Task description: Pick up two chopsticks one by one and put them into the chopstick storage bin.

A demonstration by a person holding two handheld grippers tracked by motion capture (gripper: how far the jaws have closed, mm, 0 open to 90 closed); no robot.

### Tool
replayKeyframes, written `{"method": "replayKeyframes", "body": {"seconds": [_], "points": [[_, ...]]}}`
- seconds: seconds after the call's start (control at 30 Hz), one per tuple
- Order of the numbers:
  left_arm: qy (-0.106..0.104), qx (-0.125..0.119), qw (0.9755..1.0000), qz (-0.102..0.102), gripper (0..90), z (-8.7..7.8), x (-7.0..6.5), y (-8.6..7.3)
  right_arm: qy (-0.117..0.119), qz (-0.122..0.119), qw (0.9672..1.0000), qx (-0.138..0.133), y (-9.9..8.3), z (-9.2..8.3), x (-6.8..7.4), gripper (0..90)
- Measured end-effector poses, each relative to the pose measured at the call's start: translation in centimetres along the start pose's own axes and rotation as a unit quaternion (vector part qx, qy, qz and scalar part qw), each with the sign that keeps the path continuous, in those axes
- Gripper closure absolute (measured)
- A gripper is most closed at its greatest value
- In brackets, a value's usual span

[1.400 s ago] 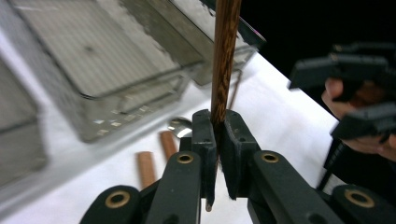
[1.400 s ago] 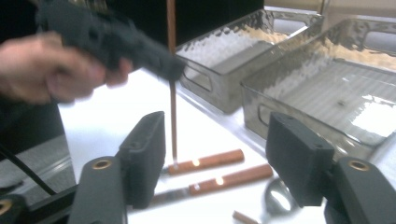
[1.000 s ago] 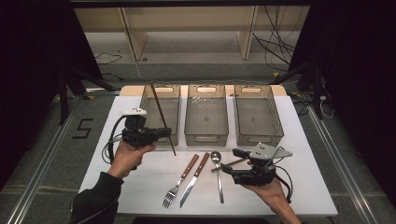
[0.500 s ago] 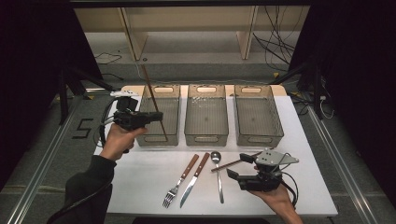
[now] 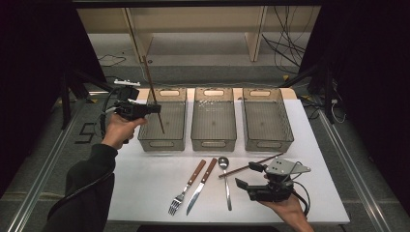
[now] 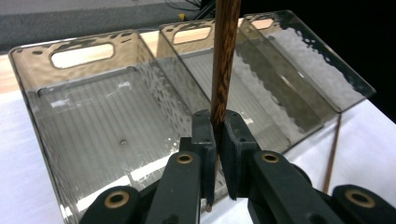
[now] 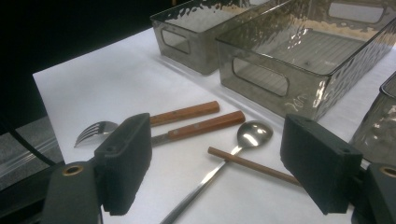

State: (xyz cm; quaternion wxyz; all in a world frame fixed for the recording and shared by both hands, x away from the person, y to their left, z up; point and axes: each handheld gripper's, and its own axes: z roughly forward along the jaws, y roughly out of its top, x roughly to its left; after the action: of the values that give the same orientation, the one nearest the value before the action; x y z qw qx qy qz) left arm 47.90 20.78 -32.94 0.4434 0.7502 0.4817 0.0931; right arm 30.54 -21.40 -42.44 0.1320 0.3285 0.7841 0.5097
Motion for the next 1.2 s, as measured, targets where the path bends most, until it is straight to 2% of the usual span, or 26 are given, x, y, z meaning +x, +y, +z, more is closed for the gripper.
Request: {"method": "replayKeyframes", "body": {"seconds": [0.27, 0.3, 0.43, 0.53, 0.7, 0.8, 0.93, 1.2], "points": [[0.001, 0.008, 0.9994, -0.034, 83.9, 2.1, 1.3, -0.1, 0.003, -0.004, 1.0000, 0.003, -0.1, 0.0, 0.2, 25.8], [-0.002, 0.010, 0.9990, -0.044, 83.9, 2.5, 1.4, -0.3, 0.003, -0.004, 1.0000, 0.003, -0.1, 0.0, 0.2, 25.8], [0.000, 0.016, 0.9985, -0.052, 83.8, 3.4, 1.5, -0.5, 0.004, -0.004, 1.0000, 0.002, -0.1, 0.0, 0.2, 25.7], [-0.005, 0.016, 0.9977, -0.065, 83.8, 4.2, 1.6, -0.5, 0.005, -0.003, 1.0000, 0.000, -0.1, -0.1, 0.3, 25.6], [-0.004, 0.024, 0.9973, -0.069, 83.8, 5.0, 1.6, -0.6, 0.007, -0.003, 1.0000, -0.004, -0.1, -0.1, 0.3, 24.2], [-0.011, 0.029, 0.9961, -0.083, 83.7, 5.8, 1.6, -0.8, 0.008, -0.003, 0.9999, -0.005, -0.1, -0.2, 0.4, 23.4], [-0.008, 0.038, 0.9955, -0.087, 83.7, 6.5, 1.6, -1.1, 0.009, -0.004, 0.9999, -0.007, -0.1, -0.3, 0.4, 23.0], [-0.012, 0.044, 0.9943, -0.096, 83.5, 7.1, 1.6, -1.3, 0.008, -0.004, 0.9999, -0.005, -0.1, -0.3, 0.5, 23.0]]}}
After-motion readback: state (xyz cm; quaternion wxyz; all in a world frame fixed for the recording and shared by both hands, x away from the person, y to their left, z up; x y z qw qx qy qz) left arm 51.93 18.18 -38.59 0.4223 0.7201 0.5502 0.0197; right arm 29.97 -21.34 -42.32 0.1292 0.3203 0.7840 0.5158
